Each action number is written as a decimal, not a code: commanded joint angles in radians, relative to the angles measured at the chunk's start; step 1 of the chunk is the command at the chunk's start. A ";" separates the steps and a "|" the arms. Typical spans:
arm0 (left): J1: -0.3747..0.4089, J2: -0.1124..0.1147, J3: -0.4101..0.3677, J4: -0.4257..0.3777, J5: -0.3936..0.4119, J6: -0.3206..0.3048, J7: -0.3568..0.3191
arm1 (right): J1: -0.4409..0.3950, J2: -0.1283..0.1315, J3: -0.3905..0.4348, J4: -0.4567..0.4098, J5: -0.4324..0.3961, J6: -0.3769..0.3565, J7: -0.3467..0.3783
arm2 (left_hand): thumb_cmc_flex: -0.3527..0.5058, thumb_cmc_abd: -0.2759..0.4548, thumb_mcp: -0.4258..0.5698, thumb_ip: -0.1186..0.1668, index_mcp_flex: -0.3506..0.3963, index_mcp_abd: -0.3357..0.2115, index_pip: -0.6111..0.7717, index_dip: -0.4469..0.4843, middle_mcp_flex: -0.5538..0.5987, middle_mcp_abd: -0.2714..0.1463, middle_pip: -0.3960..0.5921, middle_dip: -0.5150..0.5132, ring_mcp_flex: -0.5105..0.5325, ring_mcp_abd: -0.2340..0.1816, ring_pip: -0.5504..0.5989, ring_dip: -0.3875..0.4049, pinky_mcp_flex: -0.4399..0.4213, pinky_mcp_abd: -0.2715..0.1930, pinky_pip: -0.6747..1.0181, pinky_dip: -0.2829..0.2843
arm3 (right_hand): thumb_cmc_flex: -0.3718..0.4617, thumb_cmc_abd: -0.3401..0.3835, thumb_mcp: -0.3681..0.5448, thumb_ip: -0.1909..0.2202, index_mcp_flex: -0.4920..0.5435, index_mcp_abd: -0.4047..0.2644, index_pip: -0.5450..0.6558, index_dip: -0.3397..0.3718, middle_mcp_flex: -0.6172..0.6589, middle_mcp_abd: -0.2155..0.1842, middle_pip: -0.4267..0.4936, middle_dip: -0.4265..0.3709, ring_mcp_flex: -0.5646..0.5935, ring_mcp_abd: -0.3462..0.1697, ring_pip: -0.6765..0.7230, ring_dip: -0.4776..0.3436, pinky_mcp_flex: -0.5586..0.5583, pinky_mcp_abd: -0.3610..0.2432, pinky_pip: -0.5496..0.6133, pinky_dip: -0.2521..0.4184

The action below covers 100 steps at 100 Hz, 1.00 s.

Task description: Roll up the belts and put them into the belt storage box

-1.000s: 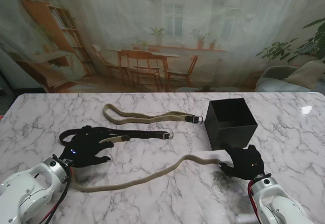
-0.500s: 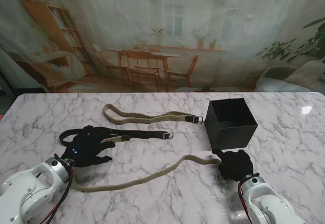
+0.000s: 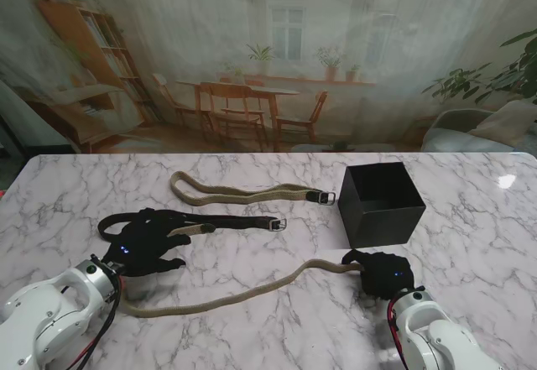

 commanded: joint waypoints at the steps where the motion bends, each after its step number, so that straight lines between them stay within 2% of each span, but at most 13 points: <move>1: 0.003 -0.001 0.004 -0.001 -0.001 0.003 -0.017 | -0.002 0.001 -0.007 0.009 0.008 0.001 -0.008 | 0.026 0.042 -0.019 -0.021 0.020 0.020 0.009 0.006 -0.017 0.024 -0.020 0.008 0.015 0.007 -0.017 0.009 -0.012 0.034 -0.001 0.009 | 0.071 0.038 0.030 0.006 0.109 -0.028 0.031 0.019 0.009 0.017 -0.008 0.004 0.019 -0.032 0.030 -0.006 0.027 0.037 0.038 -0.021; 7: 0.004 -0.001 0.004 -0.001 -0.001 0.004 -0.016 | 0.003 -0.001 -0.011 0.018 0.015 -0.003 -0.028 | 0.026 0.043 -0.019 -0.021 0.020 0.020 0.010 0.006 -0.018 0.024 -0.020 0.008 0.014 0.006 -0.017 0.009 -0.013 0.034 -0.002 0.009 | 0.075 0.039 0.018 -0.015 0.261 0.000 0.060 0.030 -0.002 0.014 -0.027 0.002 0.019 -0.029 0.013 -0.016 0.018 0.042 0.029 -0.027; 9: 0.004 -0.001 0.003 -0.001 -0.001 0.004 -0.016 | 0.003 -0.002 -0.011 0.019 0.018 -0.003 -0.034 | 0.027 0.042 -0.019 -0.021 0.020 0.020 0.010 0.006 -0.017 0.025 -0.020 0.008 0.015 0.007 -0.017 0.009 -0.013 0.034 -0.002 0.009 | 0.085 0.026 0.003 -0.051 0.286 0.011 0.090 0.028 -0.004 0.011 -0.038 -0.002 0.019 -0.029 0.006 -0.018 0.015 0.039 0.025 -0.028; 16: 0.005 -0.001 0.003 -0.001 -0.001 0.004 -0.015 | 0.001 -0.007 -0.011 0.019 0.040 -0.002 -0.049 | 0.027 0.042 -0.019 -0.021 0.020 0.020 0.010 0.006 -0.017 0.025 -0.020 0.008 0.015 0.008 -0.017 0.009 -0.013 0.034 -0.002 0.009 | 0.100 -0.030 -0.079 -0.096 0.257 0.156 0.258 0.017 -0.005 0.006 -0.086 -0.035 0.019 -0.028 -0.006 -0.019 0.019 0.030 0.016 -0.030; 23: 0.005 -0.001 0.003 0.000 -0.002 0.004 -0.016 | -0.007 -0.012 -0.005 0.007 0.069 -0.001 -0.038 | 0.028 0.042 -0.018 -0.021 0.021 0.020 0.010 0.006 -0.018 0.025 -0.020 0.008 0.013 0.008 -0.017 0.009 -0.013 0.034 -0.002 0.009 | 0.057 -0.047 -0.098 -0.095 0.263 0.243 0.288 0.030 -0.013 0.017 -0.109 -0.055 0.019 -0.026 -0.015 -0.021 0.022 0.029 0.005 -0.033; 27: 0.005 -0.001 0.003 0.000 -0.003 0.004 -0.018 | -0.010 -0.013 -0.002 0.002 0.078 0.001 -0.034 | 0.028 0.042 -0.019 -0.021 0.020 0.021 0.010 0.006 -0.017 0.024 -0.020 0.008 0.015 0.009 -0.017 0.009 -0.013 0.034 -0.003 0.008 | -0.027 -0.056 -0.131 -0.098 0.254 0.283 0.282 0.037 -0.025 0.033 -0.125 -0.070 0.018 -0.020 -0.029 -0.025 0.022 0.029 -0.001 -0.033; 33: 0.006 -0.001 0.003 0.000 -0.004 0.005 -0.020 | -0.016 -0.015 0.004 -0.010 0.097 0.000 -0.019 | 0.028 0.042 -0.019 -0.021 0.020 0.020 0.010 0.006 -0.016 0.025 -0.020 0.009 0.014 0.009 -0.017 0.009 -0.013 0.034 -0.003 0.008 | -0.223 -0.026 -0.143 -0.060 0.304 0.345 0.133 0.114 -0.051 0.059 -0.151 -0.105 0.018 -0.009 -0.063 -0.033 0.012 0.028 -0.020 -0.026; 36: 0.006 -0.001 0.004 -0.001 -0.004 0.005 -0.021 | -0.020 -0.018 0.007 -0.018 0.117 -0.001 -0.009 | 0.029 0.042 -0.019 -0.021 0.021 0.020 0.010 0.006 -0.017 0.025 -0.020 0.009 0.013 0.010 -0.017 0.009 -0.014 0.034 -0.004 0.008 | -0.276 -0.008 -0.145 -0.009 0.332 0.369 0.065 0.184 -0.059 0.071 -0.163 -0.120 0.018 0.003 -0.076 -0.039 0.008 0.035 -0.029 -0.024; 39: 0.007 -0.001 0.004 -0.001 -0.004 0.006 -0.022 | -0.024 -0.019 0.011 -0.027 0.134 -0.004 0.004 | 0.029 0.041 -0.019 -0.021 0.021 0.021 0.010 0.006 -0.017 0.025 -0.020 0.009 0.014 0.010 -0.017 0.009 -0.013 0.033 -0.004 0.008 | -0.307 0.000 -0.162 0.002 0.336 0.390 0.021 0.215 -0.071 0.085 -0.179 -0.132 0.017 0.014 -0.099 -0.049 -0.004 0.040 -0.042 -0.025; 62: 0.006 -0.001 0.005 0.000 -0.009 0.005 -0.026 | -0.064 -0.016 0.058 -0.110 0.231 -0.030 0.158 | 0.029 0.042 -0.019 -0.021 0.020 0.022 0.010 0.006 -0.017 0.025 -0.020 0.009 0.013 0.011 -0.015 0.010 -0.012 0.031 -0.006 0.006 | -0.341 0.029 -0.200 0.020 0.180 0.528 -0.196 0.189 -0.325 0.171 -0.321 -0.261 0.000 0.062 -0.556 -0.230 -0.172 0.016 -0.177 -0.037; 72: 0.007 -0.002 0.006 0.000 -0.011 0.006 -0.028 | -0.082 -0.009 0.084 -0.146 0.255 -0.048 0.236 | 0.029 0.043 -0.019 -0.021 0.021 0.024 0.011 0.006 -0.018 0.025 -0.020 0.009 0.013 0.011 -0.015 0.011 -0.012 0.031 -0.007 0.005 | -0.292 0.001 -0.108 0.046 0.074 0.564 -0.277 0.171 -0.471 0.186 -0.382 -0.283 -0.069 0.038 -0.720 -0.276 -0.247 -0.017 -0.237 -0.059; 88: 0.006 -0.002 0.008 0.001 -0.014 0.006 -0.032 | -0.107 0.006 0.121 -0.200 0.294 -0.072 0.367 | 0.030 0.043 -0.019 -0.021 0.019 0.025 0.010 0.005 -0.020 0.025 -0.020 0.009 0.012 0.012 -0.015 0.011 -0.013 0.031 -0.008 0.003 | -0.233 -0.111 0.198 0.104 -0.051 0.579 -0.372 0.185 -0.648 0.180 -0.447 -0.311 -0.189 0.010 -0.854 -0.353 -0.350 -0.058 -0.310 -0.091; 100: 0.005 -0.002 0.009 0.002 -0.016 0.006 -0.034 | -0.117 0.013 0.137 -0.223 0.297 -0.082 0.419 | 0.031 0.042 -0.019 -0.021 0.020 0.026 0.011 0.005 -0.020 0.027 -0.020 0.009 0.011 0.014 -0.014 0.011 -0.012 0.030 -0.009 0.002 | -0.195 -0.170 0.401 0.212 -0.099 0.575 -0.426 0.218 -0.709 0.162 -0.473 -0.324 -0.255 -0.007 -0.899 -0.397 -0.400 -0.078 -0.337 -0.103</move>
